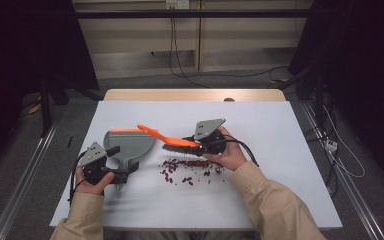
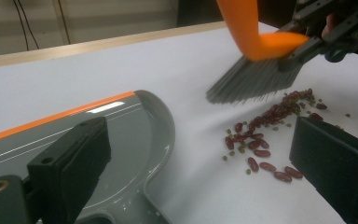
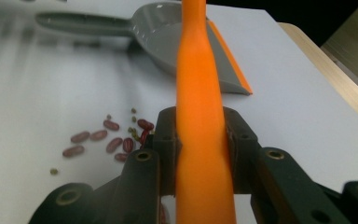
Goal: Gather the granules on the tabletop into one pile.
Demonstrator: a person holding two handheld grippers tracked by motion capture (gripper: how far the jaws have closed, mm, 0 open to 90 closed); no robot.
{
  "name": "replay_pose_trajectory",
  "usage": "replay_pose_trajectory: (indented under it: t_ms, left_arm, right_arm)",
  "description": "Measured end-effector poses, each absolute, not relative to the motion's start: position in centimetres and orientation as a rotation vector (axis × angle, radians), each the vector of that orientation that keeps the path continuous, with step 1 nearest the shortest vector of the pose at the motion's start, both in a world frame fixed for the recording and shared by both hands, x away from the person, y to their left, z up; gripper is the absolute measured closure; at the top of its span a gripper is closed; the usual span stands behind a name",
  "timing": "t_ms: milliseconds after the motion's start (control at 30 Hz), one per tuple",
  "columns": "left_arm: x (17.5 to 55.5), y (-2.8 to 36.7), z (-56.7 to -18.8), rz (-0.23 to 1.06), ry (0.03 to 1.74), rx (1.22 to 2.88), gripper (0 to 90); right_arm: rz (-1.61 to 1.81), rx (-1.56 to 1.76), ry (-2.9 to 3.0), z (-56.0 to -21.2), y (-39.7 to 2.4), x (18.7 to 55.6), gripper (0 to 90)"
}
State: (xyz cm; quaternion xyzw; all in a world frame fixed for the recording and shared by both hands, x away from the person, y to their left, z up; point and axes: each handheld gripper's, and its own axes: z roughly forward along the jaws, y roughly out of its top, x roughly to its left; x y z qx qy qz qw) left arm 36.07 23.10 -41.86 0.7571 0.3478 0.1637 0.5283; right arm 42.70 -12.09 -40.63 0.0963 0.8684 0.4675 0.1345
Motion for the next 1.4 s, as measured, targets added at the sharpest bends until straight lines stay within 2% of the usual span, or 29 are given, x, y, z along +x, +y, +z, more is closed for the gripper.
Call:
replay_pose_trajectory:
  t_ms: [367, 533, 1000, 1400]
  left_arm:
    - [36.1, 23.0, -41.9, 0.394, 0.828, 1.813, 5.1]
    - [36.0, 23.0, -41.8, 0.395, 0.823, 1.810, 5.1]
    - [36.1, 22.9, -41.9, 0.403, 0.820, 1.818, 5.1]
    - [36.1, 23.0, -41.9, 0.406, 0.819, 1.818, 5.1]
  right_arm:
    - [1.595, 0.899, 2.331, -40.1, -12.3, 40.7, 71.6]
    - [1.600, 1.059, 2.248, -40.3, -12.1, 40.2, 71.6]
    - [1.581, 1.234, 2.156, -40.2, -11.0, 38.8, 71.5]
    - [1.675, 1.394, 2.202, -42.3, -8.0, 36.6, 71.6]
